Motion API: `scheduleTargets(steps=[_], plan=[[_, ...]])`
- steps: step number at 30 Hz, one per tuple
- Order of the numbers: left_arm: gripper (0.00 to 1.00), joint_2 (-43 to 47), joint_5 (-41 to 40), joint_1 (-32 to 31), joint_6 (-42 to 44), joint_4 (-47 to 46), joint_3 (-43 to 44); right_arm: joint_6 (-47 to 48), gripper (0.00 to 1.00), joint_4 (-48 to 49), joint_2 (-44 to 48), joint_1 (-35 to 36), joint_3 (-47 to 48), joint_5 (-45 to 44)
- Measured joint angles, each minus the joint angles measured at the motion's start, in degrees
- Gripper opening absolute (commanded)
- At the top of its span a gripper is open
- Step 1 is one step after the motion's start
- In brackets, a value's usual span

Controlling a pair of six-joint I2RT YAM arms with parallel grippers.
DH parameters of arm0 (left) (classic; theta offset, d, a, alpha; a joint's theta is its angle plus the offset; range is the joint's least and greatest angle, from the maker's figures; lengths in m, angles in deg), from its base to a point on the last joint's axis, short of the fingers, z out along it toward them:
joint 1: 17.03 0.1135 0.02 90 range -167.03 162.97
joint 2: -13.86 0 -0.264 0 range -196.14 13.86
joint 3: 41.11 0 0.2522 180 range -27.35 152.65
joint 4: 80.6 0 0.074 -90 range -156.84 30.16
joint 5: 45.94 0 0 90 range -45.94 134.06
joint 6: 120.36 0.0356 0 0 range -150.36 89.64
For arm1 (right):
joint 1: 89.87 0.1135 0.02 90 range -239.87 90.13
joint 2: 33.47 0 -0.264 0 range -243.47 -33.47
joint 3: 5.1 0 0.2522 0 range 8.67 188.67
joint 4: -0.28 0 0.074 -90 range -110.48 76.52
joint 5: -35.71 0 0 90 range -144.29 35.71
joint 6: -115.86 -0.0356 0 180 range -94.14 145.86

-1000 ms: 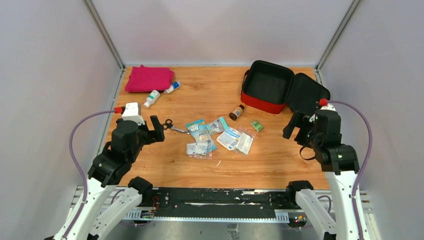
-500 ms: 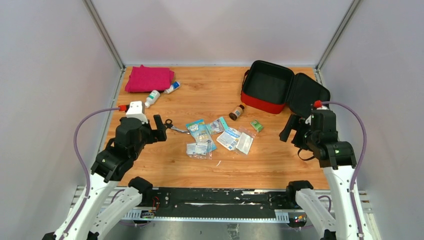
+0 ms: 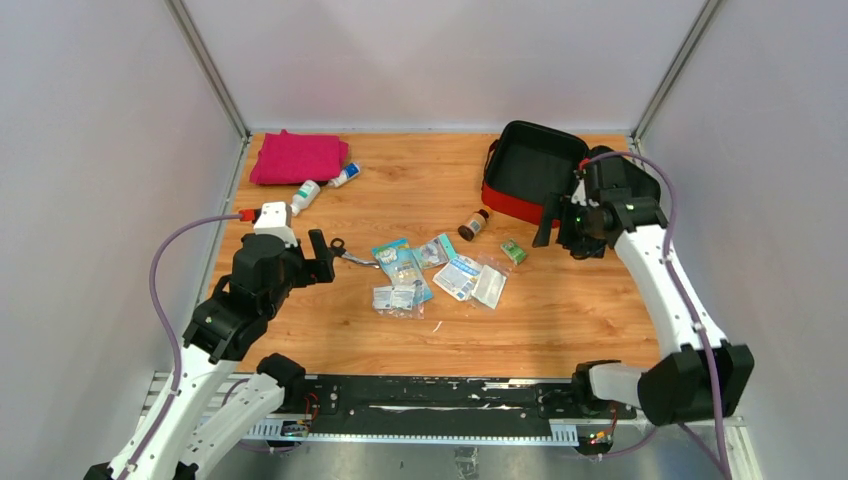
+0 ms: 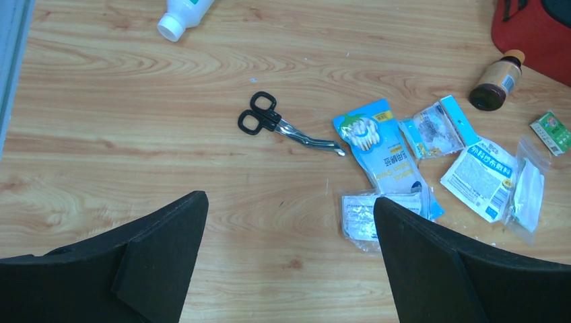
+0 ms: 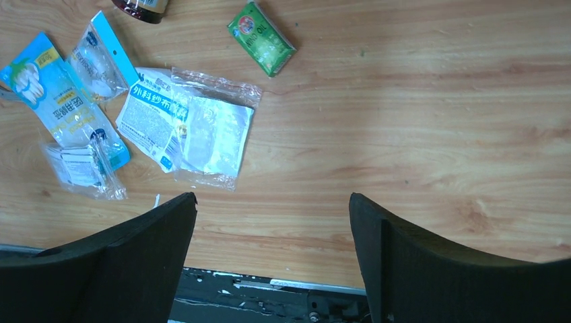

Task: Organize the medicine kit

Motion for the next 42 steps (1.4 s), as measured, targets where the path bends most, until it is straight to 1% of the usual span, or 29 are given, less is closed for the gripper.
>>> scheduleTargets(steps=[6,9,12,14,17,23,29,35,42], plan=[[1.0,0.0,0.02,0.0,0.0,-0.09,0.0,3.43,0.86,2.27,-11.67,6.8,4.83,0.44],[1.0,-0.11,0.2,0.0,0.0,-0.2,0.0,5.62,0.81,2.62,-18.1,10.34,8.33,0.7],[1.0,-0.33,0.35,0.0,0.0,-0.33,0.0,5.16,0.81,3.89,-24.28,13.11,10.99,1.33],[1.0,-0.44,0.42,0.0,0.02,-0.33,0.0,2.51,0.82,5.66,-27.34,14.49,11.54,1.14],[1.0,-0.44,0.46,0.0,0.0,-0.35,0.0,-4.68,0.84,8.61,-30.38,16.0,11.56,-1.11],[1.0,-0.44,0.59,0.0,0.02,-0.37,0.0,-21.55,0.89,13.68,-34.12,17.35,13.16,-7.89],[1.0,-0.46,0.61,0.0,0.02,-0.35,0.0,-32.68,0.91,15.87,-37.68,18.56,15.76,-14.23],[1.0,-0.46,0.68,0.0,0.02,-0.35,0.0,-37.48,0.86,15.93,-41.79,19.02,19.67,-17.62],[1.0,-0.46,1.09,0.0,0.02,-0.35,0.0,-38.84,0.79,15.85,-47.82,19.17,23.58,-18.32]])
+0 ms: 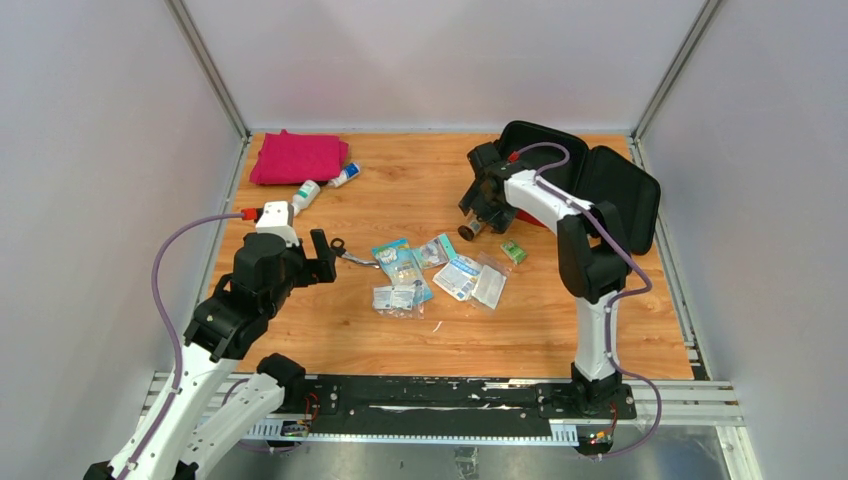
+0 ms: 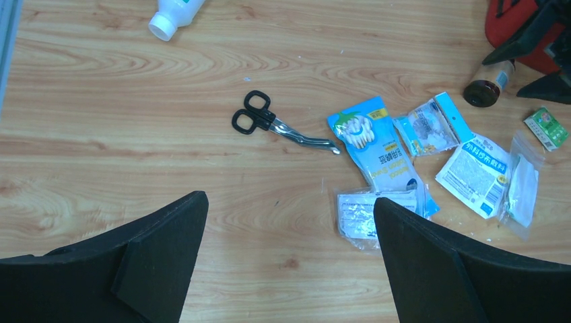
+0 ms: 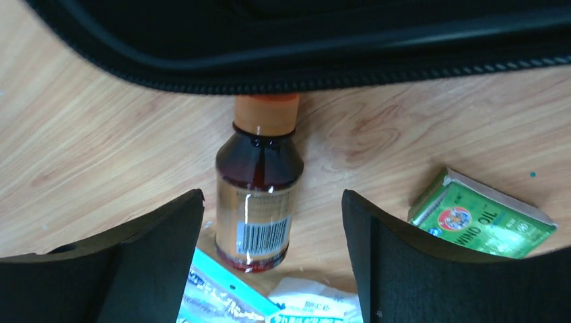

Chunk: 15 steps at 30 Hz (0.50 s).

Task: Organize the medicine kit

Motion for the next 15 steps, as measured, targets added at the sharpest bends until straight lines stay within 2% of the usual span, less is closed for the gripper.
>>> scheduleTargets(steps=[4,15], plan=[[1.0,0.0,0.04,0.0,0.0,0.0,0.0,-0.09,0.74,-0.35,-3.67,0.17,1.16,0.13],[1.0,0.0,0.17,0.0,0.0,-0.02,0.0,2.05,0.38,-1.22,-6.14,1.53,3.41,0.63]])
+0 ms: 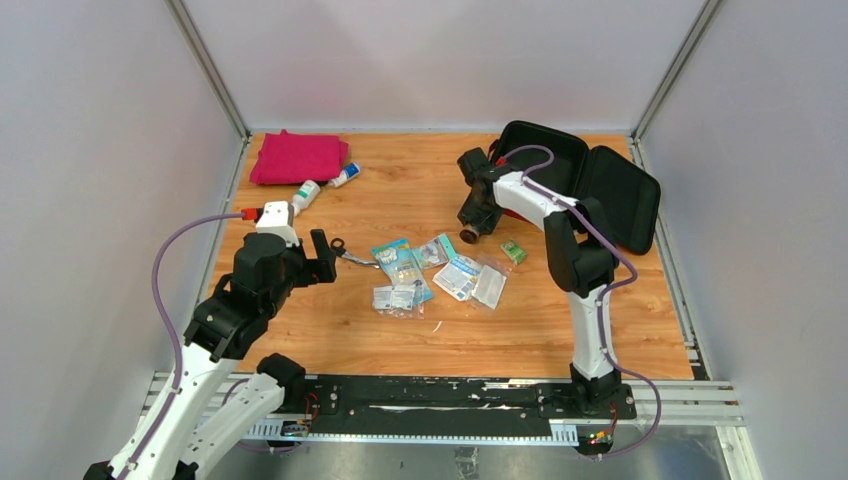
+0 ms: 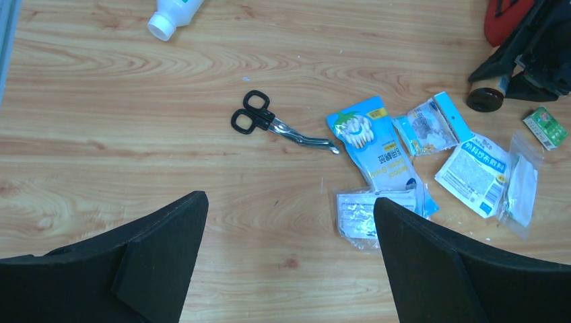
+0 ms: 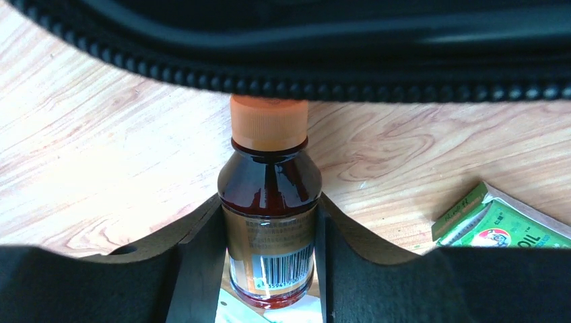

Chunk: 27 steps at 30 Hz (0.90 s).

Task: Organize the medicine kit

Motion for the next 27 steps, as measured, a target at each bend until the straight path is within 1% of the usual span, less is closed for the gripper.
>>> scheduleTargets(steps=[2,4,5,6,7,9,13,15,18,22,27], plan=[[1.0,0.0,0.02,0.0,0.0,0.0,0.0,1.16,0.34,0.02,0.0,0.24,0.0,0.04],[1.0,0.0,0.04,0.0,0.0,0.0,0.0,2.67,0.34,-0.02,0.13,0.42,0.0,0.04],[1.0,0.0,0.07,0.0,0.0,0.0,0.0,3.74,0.3,-0.11,0.22,0.48,0.0,0.07],[1.0,0.0,0.11,0.0,0.0,0.0,0.0,5.03,0.24,-0.17,0.48,0.59,-0.02,0.15],[1.0,0.0,0.15,0.0,0.0,0.0,0.0,6.6,0.22,-0.17,0.9,0.66,-0.15,0.68],[1.0,0.0,0.2,0.0,0.0,0.0,0.0,9.99,0.21,0.42,2.47,0.7,-0.83,2.97],[1.0,0.0,0.22,0.0,0.0,0.0,0.0,18.53,0.19,2.12,8.22,0.7,-2.1,10.49],[1.0,0.0,0.22,0.0,0.0,0.0,0.0,21.88,0.17,2.93,11.3,0.68,-2.1,12.96],[1.0,-0.02,0.22,0.0,0.0,0.0,0.0,25.62,0.18,3.96,16.2,-0.11,-2.1,15.72],[1.0,-0.02,0.22,0.0,0.0,0.0,0.0,27.87,0.18,4.81,19.98,-4.11,-1.66,16.44],[1.0,-0.02,0.22,0.0,0.0,0.0,0.0,28.94,0.17,5.01,17.46,-12.02,0.81,14.8]])
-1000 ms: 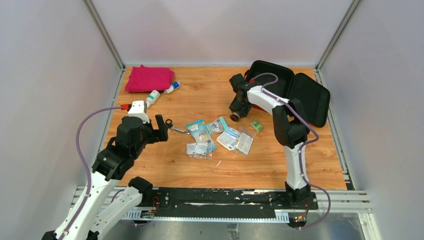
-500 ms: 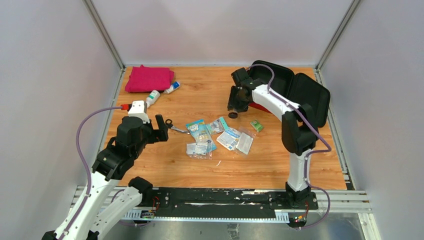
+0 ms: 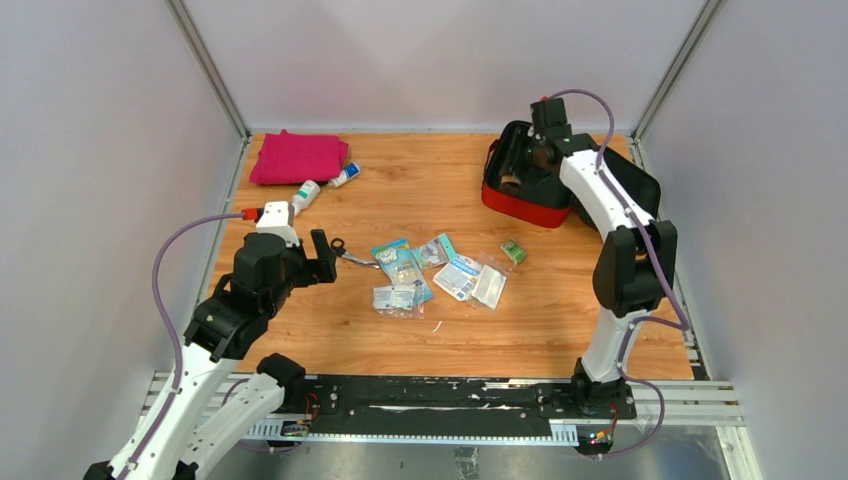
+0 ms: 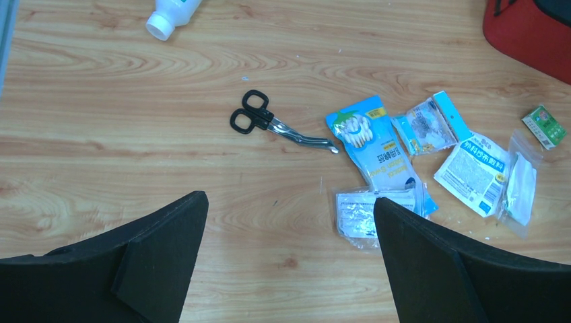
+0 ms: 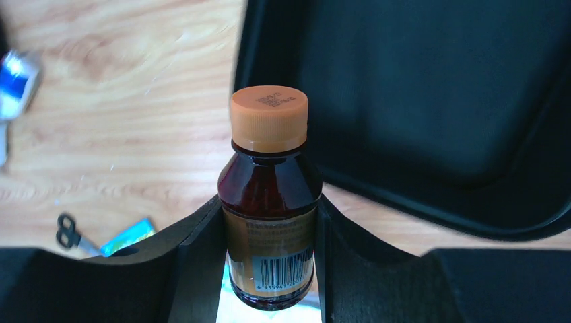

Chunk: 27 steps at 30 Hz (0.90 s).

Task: Organize the medicine kit

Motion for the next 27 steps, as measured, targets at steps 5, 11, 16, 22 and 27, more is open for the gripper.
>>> scheduleTargets(steps=[5,11,16,22,27], plan=[[1.0,0.0,0.0,0.0,0.0,0.0,0.0,-0.13,0.15,-0.52,-7.85,-5.6,5.84,-0.37],[1.0,-0.26,0.0,0.0,0.0,0.0,0.0,-0.28,0.14,-3.56,-19.93,-6.56,18.45,0.0],[1.0,-0.66,0.57,-0.02,0.22,0.0,0.0,-1.77,0.15,-5.62,-25.2,-6.45,22.23,0.31],[1.0,-0.66,1.11,-0.02,0.22,0.0,0.0,-2.91,0.16,-6.82,-25.7,-5.95,20.06,0.37],[1.0,-0.81,1.27,-0.02,0.22,0.0,0.0,-2.82,0.16,-6.56,-23.98,-4.92,14.4,0.42]])
